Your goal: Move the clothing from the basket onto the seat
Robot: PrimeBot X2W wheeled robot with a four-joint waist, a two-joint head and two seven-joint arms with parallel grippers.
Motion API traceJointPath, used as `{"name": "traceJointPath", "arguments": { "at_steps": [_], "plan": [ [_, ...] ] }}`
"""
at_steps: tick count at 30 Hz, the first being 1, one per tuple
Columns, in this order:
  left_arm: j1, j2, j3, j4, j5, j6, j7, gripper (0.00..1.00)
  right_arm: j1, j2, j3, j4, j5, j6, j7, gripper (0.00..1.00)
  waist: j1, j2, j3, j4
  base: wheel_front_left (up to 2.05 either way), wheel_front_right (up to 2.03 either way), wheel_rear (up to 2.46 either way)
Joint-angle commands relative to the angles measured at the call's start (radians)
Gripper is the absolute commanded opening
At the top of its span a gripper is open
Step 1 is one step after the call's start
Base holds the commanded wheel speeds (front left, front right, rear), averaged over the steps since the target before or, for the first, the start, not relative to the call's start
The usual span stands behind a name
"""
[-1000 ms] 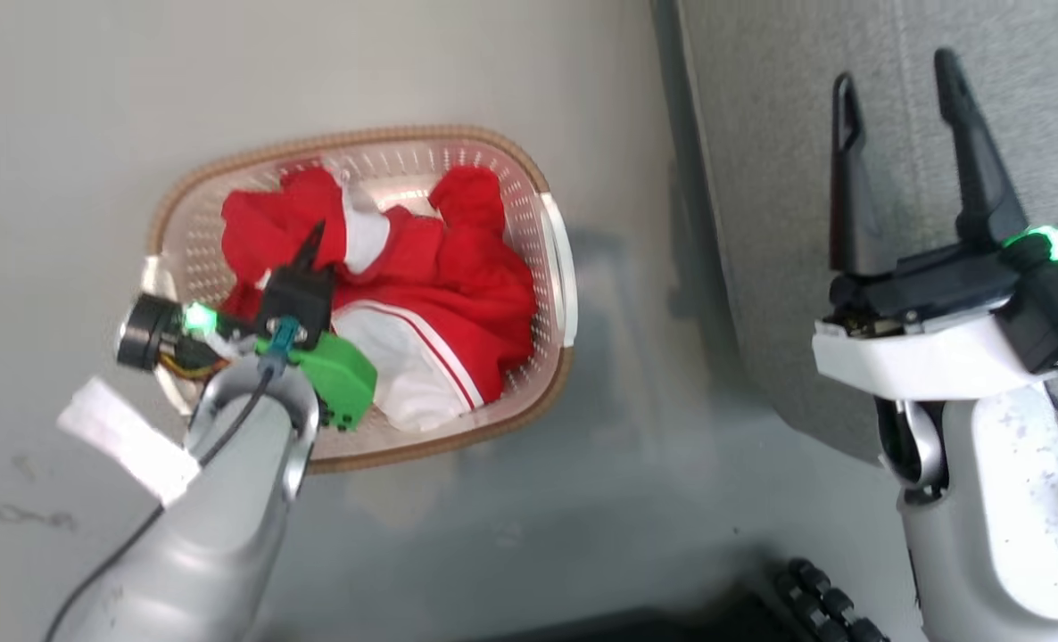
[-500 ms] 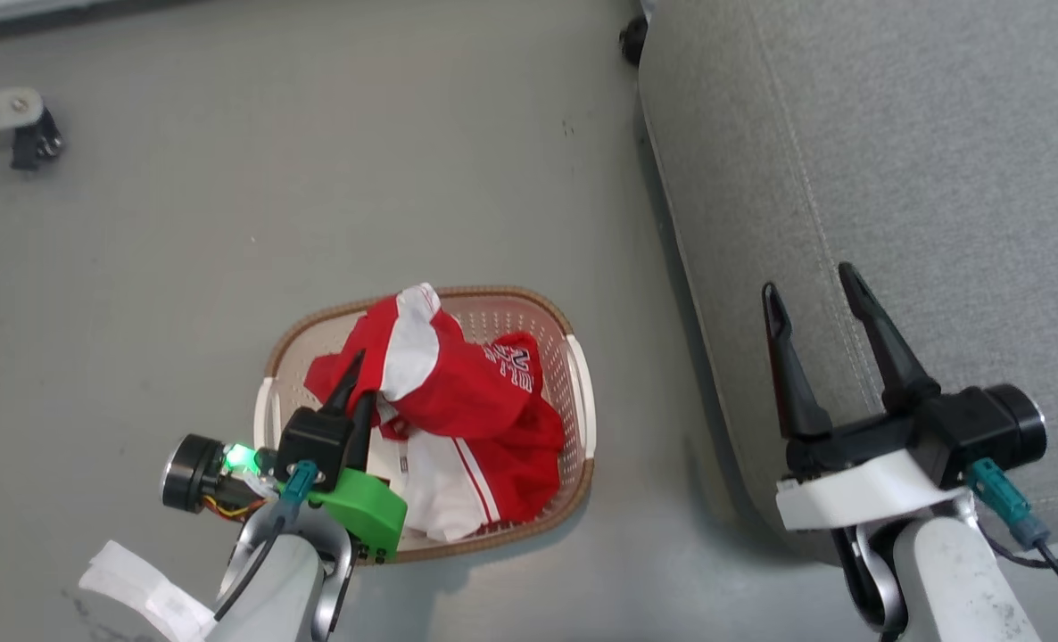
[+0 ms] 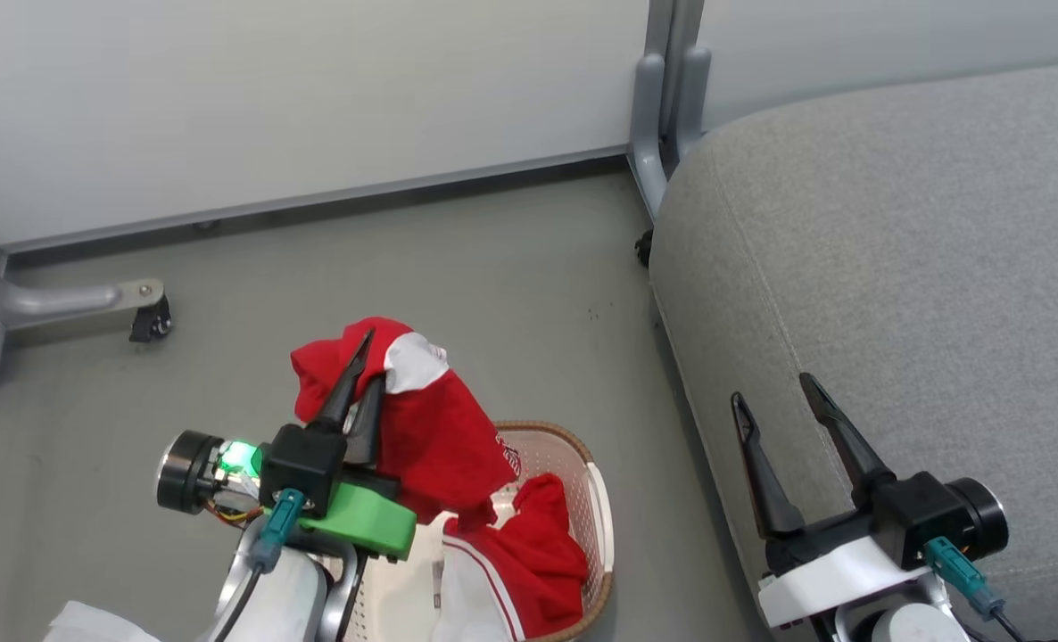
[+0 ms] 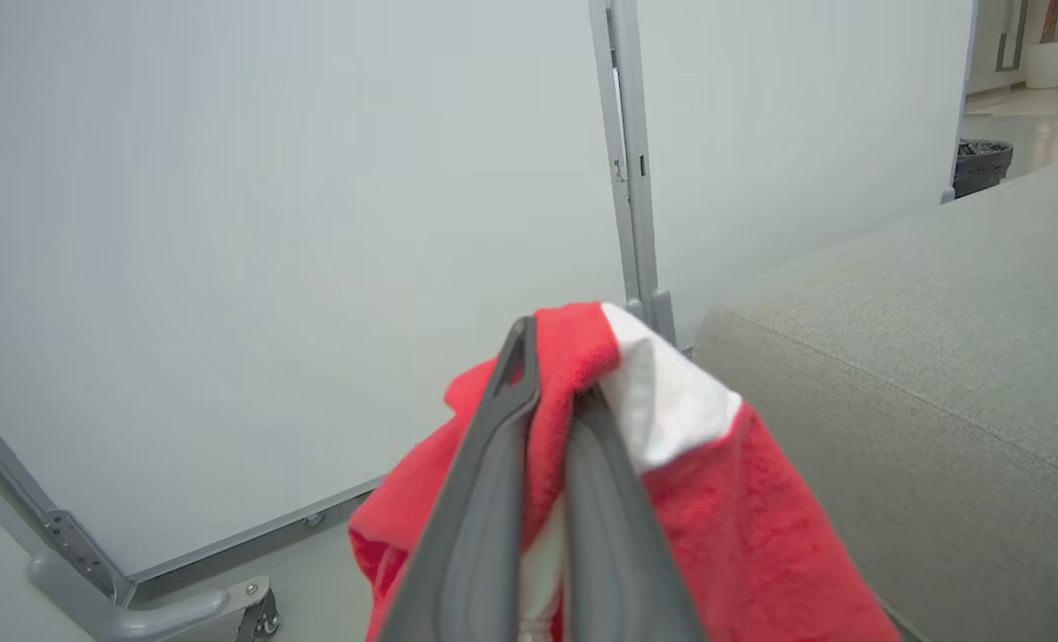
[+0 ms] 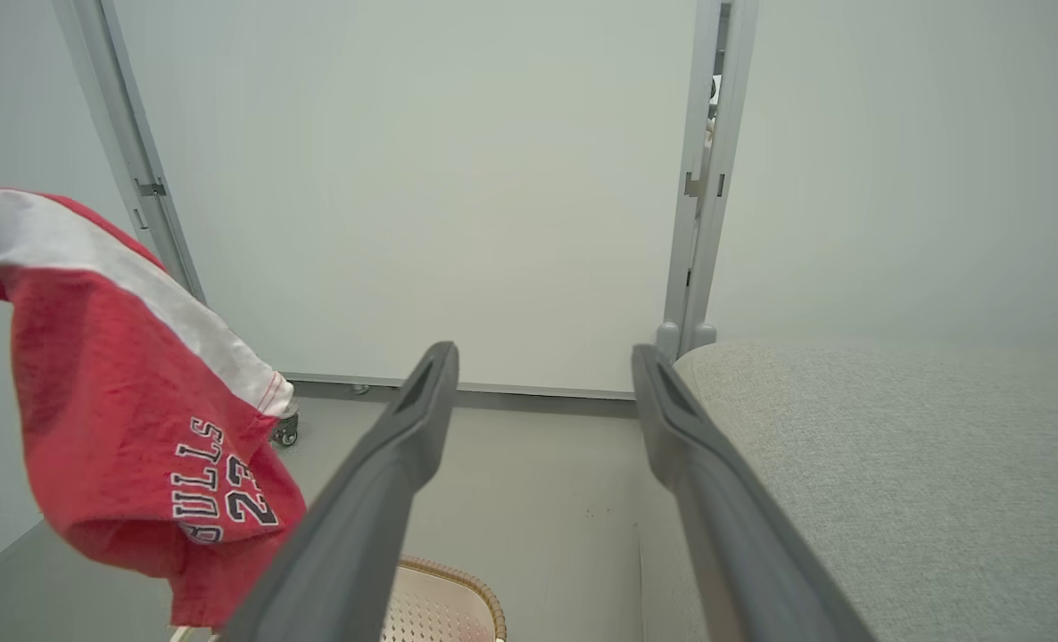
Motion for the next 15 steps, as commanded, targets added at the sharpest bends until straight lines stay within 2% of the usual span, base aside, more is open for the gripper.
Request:
{"name": "traceJointPath", "arguments": {
  "at_steps": [1, 7, 13, 15],
  "plan": [
    [0.015, -0.003, 0.004, -0.023, 0.009, -0.007, 0.0, 0.0, 0.016, -0.003, 0.008, 0.003, 0.004, 0.0, -0.001, 1.0, 0.0002, 0.0, -0.065, 0.016, 0.0, 0.0, 0.0],
    [0.002, -0.026, 0.011, -0.095, 0.014, -0.021, 0.0, 0.0, 0.018, -0.003, 0.052, 0.005, 0.013, 0.0, -0.001, 1.0, 0.0002, 0.0, -0.065, 0.016, 0.0, 0.0, 0.0],
    [-0.04, -0.062, -0.024, -0.102, 0.002, -0.064, 0.0, 0.0, -0.013, -0.003, 0.145, 0.011, 0.035, 0.0, -0.001, 1.0, 0.0002, 0.0, -0.045, 0.021, 0.0, 0.0, 0.0],
    [-0.056, -0.07, -0.046, -0.1, 0.006, -0.075, 0.0, 0.0, -0.021, -0.001, 0.198, 0.014, 0.078, 0.0, -0.001, 1.0, 0.0002, 0.0, -0.038, 0.024, 0.0, 0.0, 0.0]
  ]
}}
